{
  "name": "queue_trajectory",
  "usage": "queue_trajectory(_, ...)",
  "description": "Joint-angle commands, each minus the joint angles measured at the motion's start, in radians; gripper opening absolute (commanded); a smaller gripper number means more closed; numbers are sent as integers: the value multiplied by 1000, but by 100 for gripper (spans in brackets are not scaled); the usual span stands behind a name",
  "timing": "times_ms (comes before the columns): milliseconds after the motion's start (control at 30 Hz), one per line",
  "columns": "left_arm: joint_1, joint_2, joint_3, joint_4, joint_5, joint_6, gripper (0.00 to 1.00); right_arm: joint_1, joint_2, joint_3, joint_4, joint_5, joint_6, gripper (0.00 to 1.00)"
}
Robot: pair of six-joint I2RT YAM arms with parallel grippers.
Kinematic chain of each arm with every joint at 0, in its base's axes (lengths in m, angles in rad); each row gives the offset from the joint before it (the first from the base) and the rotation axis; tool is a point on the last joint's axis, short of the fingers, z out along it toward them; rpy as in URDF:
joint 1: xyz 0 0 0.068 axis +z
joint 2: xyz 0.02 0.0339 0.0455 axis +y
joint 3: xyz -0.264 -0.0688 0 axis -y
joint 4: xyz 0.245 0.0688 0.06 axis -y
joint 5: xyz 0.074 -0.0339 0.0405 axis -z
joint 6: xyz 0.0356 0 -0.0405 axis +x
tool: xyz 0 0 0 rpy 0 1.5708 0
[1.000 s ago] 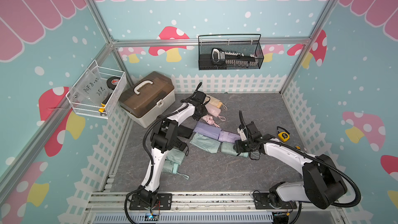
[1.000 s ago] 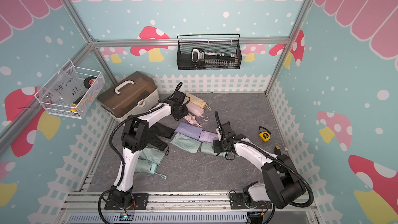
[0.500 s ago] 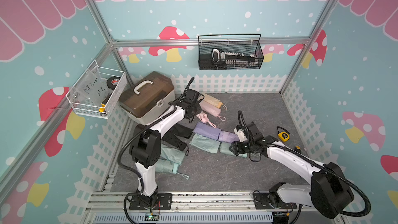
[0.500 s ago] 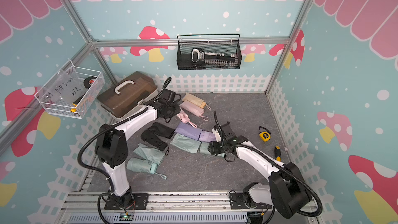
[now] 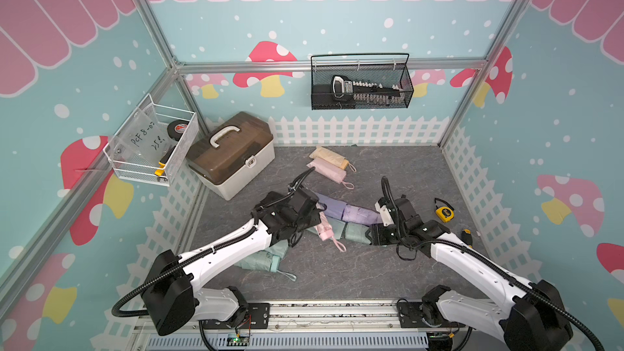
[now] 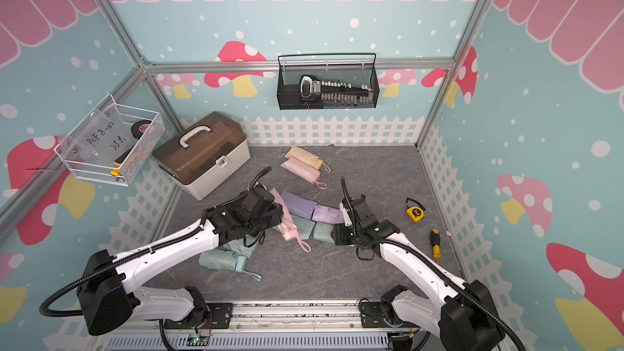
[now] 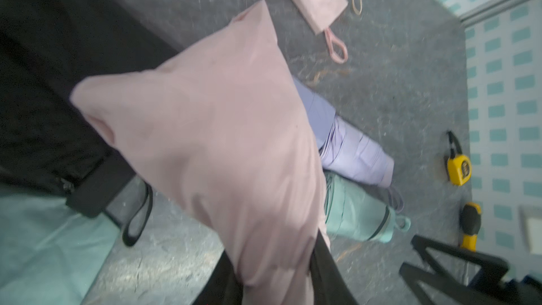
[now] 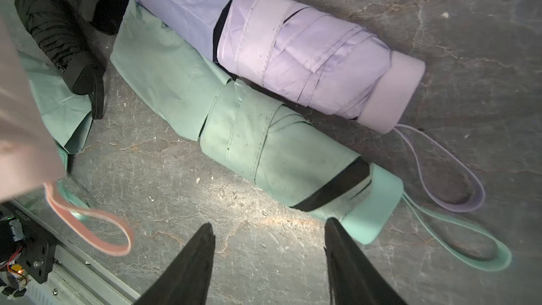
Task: Take umbrellas out of sleeves
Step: Pick up the umbrella from the center of the board, then place the umbrella at the center of the board.
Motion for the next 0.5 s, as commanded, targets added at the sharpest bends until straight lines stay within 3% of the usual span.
queue_trajectory(0, -78, -48, -42, 57, -98, -143, 0, 2, -33, 2, -44, 14, 19, 59)
queue_trajectory(133, -133, -36, -94, 82, -103, -207, 0, 2, -29, -5, -50, 4, 22, 59)
queue_trajectory(333, -145, -25, -198, 225, -90, -283, 0, 3, -32, -32, -38, 3, 30, 59)
queue_trajectory(400, -143, -8, -210, 264, -70, -297, 5, 2, -25, -47, -24, -8, 34, 59)
queue_trajectory(467, -144, 7, -210, 284, -46, -296, 20, 3, -10, -60, -8, -19, 38, 59)
